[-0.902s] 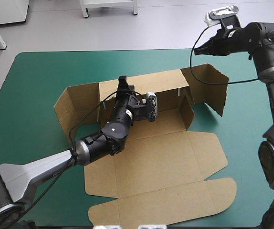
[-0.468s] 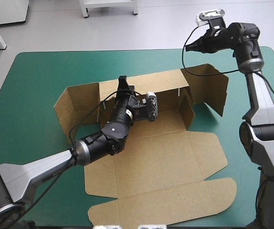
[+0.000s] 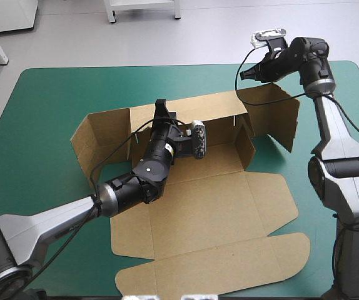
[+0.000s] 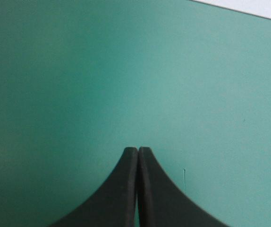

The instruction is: Fold the box

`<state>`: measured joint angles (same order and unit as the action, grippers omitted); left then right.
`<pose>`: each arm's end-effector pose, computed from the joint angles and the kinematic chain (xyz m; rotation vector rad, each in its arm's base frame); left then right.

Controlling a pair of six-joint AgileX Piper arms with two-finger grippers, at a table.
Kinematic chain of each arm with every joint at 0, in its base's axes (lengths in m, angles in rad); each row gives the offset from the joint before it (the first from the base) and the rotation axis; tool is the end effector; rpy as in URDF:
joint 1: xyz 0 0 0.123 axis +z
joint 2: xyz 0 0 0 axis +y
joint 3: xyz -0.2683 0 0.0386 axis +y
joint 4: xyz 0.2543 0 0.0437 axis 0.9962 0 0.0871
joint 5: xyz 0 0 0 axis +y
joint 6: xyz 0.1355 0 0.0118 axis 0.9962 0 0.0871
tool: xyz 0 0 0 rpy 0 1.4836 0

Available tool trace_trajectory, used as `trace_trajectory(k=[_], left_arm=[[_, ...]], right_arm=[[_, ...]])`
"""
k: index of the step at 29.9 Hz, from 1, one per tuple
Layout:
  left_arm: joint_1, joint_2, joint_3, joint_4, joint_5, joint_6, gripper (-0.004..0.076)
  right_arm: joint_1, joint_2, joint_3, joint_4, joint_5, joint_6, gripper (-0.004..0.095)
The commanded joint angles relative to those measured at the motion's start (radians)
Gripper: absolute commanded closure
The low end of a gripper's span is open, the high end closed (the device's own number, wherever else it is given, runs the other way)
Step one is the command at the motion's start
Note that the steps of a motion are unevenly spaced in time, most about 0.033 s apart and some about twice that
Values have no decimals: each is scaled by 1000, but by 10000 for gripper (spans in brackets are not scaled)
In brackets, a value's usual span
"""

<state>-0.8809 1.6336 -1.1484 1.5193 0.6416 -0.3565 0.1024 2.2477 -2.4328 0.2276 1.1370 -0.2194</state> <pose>0.3170 -0.2564 0.2623 1.4486 1.3867 0.8127 0.5218 0.0816 0.2973 -0.3635 2.3879 0.2407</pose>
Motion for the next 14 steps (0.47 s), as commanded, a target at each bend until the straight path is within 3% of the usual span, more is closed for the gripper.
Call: trace_trajectory(k=[1,14], left_arm=[[-4,-39,-16,-9,34,-21,732],[-4,-39,-16,-9,32,-21,732]], right_arm=[[2,-67,-34,-9,17,-1,925],[2,-111,-29,-14,102,-19,925]])
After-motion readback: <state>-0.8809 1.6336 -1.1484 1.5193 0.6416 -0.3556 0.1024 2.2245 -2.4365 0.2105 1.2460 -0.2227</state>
